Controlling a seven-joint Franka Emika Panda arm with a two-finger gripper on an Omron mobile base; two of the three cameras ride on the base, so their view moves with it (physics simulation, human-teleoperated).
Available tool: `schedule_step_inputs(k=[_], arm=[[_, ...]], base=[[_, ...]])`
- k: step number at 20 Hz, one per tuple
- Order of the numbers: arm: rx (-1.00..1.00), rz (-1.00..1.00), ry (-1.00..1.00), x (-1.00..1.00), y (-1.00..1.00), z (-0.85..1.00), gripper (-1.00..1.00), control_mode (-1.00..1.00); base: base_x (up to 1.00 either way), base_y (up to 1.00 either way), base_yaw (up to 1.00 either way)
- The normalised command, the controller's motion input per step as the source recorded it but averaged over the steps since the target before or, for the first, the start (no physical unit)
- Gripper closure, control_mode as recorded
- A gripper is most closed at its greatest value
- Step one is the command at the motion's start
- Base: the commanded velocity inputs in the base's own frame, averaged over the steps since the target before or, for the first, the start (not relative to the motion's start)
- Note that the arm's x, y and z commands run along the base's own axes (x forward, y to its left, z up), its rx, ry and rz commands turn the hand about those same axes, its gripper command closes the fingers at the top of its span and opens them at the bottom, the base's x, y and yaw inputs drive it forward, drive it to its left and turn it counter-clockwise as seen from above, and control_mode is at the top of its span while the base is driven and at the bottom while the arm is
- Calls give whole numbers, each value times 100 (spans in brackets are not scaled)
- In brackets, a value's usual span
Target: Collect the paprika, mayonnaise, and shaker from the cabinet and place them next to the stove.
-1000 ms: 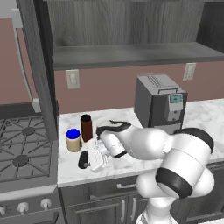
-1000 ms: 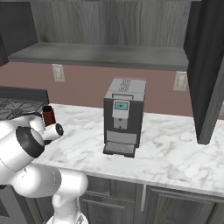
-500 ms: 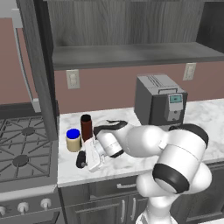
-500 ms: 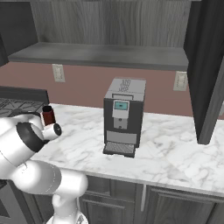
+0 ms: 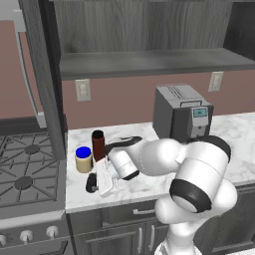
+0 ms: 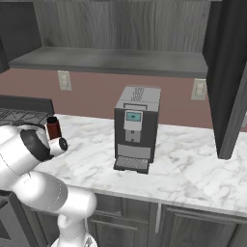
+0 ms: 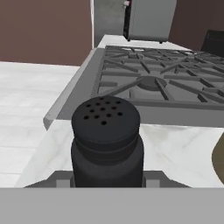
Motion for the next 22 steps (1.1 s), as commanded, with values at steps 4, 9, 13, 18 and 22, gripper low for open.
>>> schedule_step_inputs(k=[4,9,13,18,22], arm=[[0,0,0,1,1,-14,100,-100],[0,0,0,1,2,-13,100,-100],[0,0,0,0,1,-13,100,-100],[0,0,0,2,7,-14,-100,-100],[0,0,0,0,2,-15,-100,-100]], base=[[0,0,0],[0,0,0],[0,0,0],[0,0,0],[0,0,0]])
